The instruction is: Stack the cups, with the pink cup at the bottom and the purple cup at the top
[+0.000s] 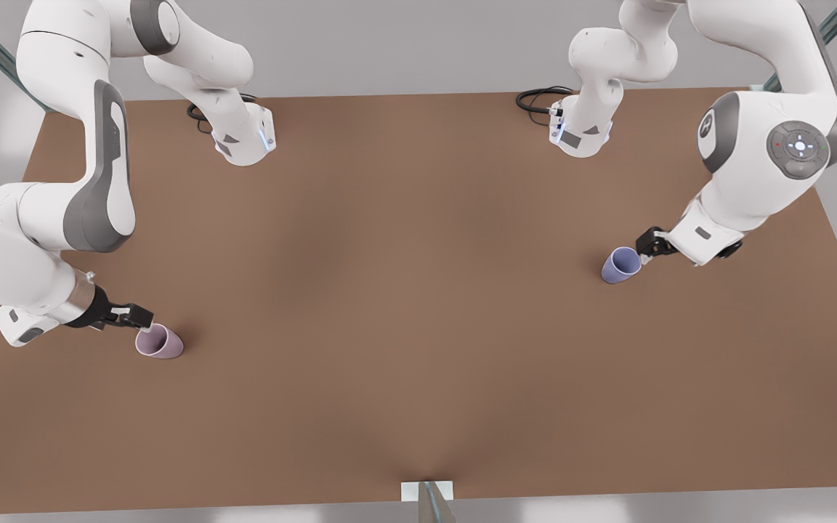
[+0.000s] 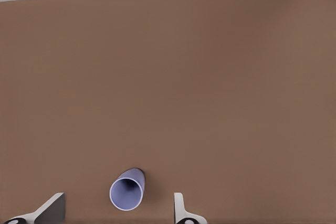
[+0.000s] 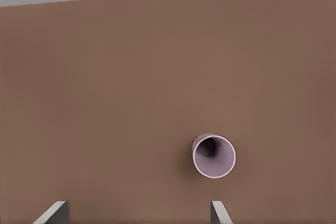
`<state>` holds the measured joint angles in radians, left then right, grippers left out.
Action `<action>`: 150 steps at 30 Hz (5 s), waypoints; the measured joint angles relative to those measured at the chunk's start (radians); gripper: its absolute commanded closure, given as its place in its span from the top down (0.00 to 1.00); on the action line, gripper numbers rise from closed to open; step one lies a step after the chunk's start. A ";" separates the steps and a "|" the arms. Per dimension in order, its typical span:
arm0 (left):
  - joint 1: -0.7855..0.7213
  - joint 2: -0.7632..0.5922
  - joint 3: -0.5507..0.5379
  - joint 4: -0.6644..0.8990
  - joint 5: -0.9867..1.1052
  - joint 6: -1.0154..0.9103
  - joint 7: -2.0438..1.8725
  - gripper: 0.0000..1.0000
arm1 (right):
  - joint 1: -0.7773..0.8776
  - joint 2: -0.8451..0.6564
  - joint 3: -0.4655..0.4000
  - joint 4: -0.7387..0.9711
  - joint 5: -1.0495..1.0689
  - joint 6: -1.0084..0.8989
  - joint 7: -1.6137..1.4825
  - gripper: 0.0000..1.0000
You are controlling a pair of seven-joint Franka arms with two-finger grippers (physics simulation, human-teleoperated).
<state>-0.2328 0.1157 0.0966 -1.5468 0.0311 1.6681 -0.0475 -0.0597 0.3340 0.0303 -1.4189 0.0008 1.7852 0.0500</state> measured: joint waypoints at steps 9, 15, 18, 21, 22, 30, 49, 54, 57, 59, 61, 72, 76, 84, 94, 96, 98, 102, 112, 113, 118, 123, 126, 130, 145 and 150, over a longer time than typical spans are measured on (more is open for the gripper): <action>0.007 0.006 0.012 -0.009 0.004 -0.054 0.000 1.00 | -0.085 0.107 -0.004 -0.043 -0.001 0.051 -0.008 1.00; 0.003 0.005 0.012 -0.009 0.005 -0.111 0.000 1.00 | -0.176 0.195 -0.003 -0.190 0.000 0.205 -0.050 1.00; 0.004 0.006 0.012 -0.010 0.006 -0.133 0.000 1.00 | -0.198 0.194 -0.003 -0.265 0.000 0.286 -0.077 1.00; 0.005 0.003 0.011 -0.008 0.004 -0.150 -0.001 1.00 | -0.204 0.193 -0.004 -0.333 -0.001 0.367 -0.108 1.00; 0.005 0.001 0.010 -0.008 0.003 -0.156 -0.001 1.00 | -0.205 0.195 -0.004 -0.347 -0.001 0.388 -0.118 1.00; 0.004 -0.003 0.010 -0.004 0.004 -0.183 0.001 1.00 | -0.202 0.236 -0.004 -0.357 0.000 0.468 -0.180 0.21; 0.004 0.003 0.012 -0.001 0.006 -0.201 0.005 1.00 | -0.131 0.226 0.259 -0.240 0.005 0.392 -0.128 0.21; 0.004 0.003 0.012 -0.001 0.006 -0.202 0.006 1.00 | 0.187 0.354 0.279 0.043 -0.001 0.341 0.083 0.21; 0.004 0.003 0.013 -0.001 0.007 -0.202 0.006 1.00 | 0.423 0.531 0.235 0.349 -0.010 0.304 0.212 0.21; 0.004 0.003 0.013 -0.001 0.007 -0.202 0.006 1.00 | 0.552 0.645 0.206 0.543 -0.017 0.268 0.305 0.21; -0.002 0.003 0.024 -0.001 0.007 -0.200 0.006 1.00 | 0.627 0.704 0.222 0.640 -0.018 0.253 0.390 0.21; -0.016 0.021 0.091 -0.008 -0.005 -0.207 0.007 1.00 | 0.778 0.871 0.261 0.672 -0.026 0.338 0.717 0.21; 0.039 0.017 0.120 -0.190 -0.006 -0.134 0.009 1.00 | 0.793 0.871 0.224 0.670 -0.037 0.324 0.792 0.21; 0.123 0.008 0.130 -0.597 -0.005 0.240 0.033 1.00 | 0.804 0.871 0.215 0.671 -0.054 0.302 0.907 1.00; 0.126 0.077 0.127 -0.735 -0.017 0.572 0.056 1.00 | 0.824 0.866 0.225 0.673 -0.047 0.395 0.988 1.00; 0.126 0.104 0.127 -0.736 -0.018 0.603 0.059 1.00 | 0.823 0.849 0.224 0.671 -0.044 0.404 0.999 1.00; 0.126 0.119 0.123 -0.736 -0.018 0.625 0.062 0.91 | 0.812 0.813 0.221 0.664 -0.044 0.393 1.009 1.00; 0.123 0.125 0.097 -0.736 -0.037 0.642 0.060 0.29 | 0.717 0.604 0.214 0.558 -0.056 0.285 1.010 1.00; 0.114 0.125 0.071 -0.718 -0.074 0.621 0.041 0.21 | -0.041 0.265 0.215 0.337 -0.138 0.080 0.761 1.00; 0.110 0.117 0.070 -0.684 -0.075 0.603 0.041 0.21 | -0.071 0.249 0.214 0.336 -0.137 0.054 0.723 1.00; 0.024 0.098 0.061 -0.359 -0.080 0.371 0.028 0.21 | -0.139 -0.053 0.160 0.057 -0.111 -0.056 0.557 1.00; -0.138 0.266 0.040 0.026 -0.107 0.118 -0.062 0.21 | 0.066 -0.196 -0.022 -0.122 -0.042 -0.083 0.365 1.00; -0.188 0.366 0.035 0.175 -0.131 0.043 -0.124 0.21 | 0.098 -0.168 -0.002 -0.138 -0.033 -0.053 0.244 1.00; -0.207 0.445 0.025 0.257 -0.147 0.005 -0.194 0.21 | 0.090 -0.154 0.002 -0.120 -0.026 -0.011 0.086 1.00; -0.293 0.378 -0.023 -0.004 -0.207 0.187 -0.386 0.21 | 0.121 -0.142 0.011 -0.087 -0.004 -0.044 -0.087 1.00; -0.301 0.378 -0.023 -0.044 -0.212 0.225 -0.431 0.21 | 0.118 -0.142 0.011 -0.086 -0.007 -0.035 -0.148 1.00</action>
<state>-0.5337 0.4938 0.0736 -1.5905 -0.1813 1.8930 -0.4784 0.0580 0.1921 0.0414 -1.5054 -0.0064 1.7505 -0.0979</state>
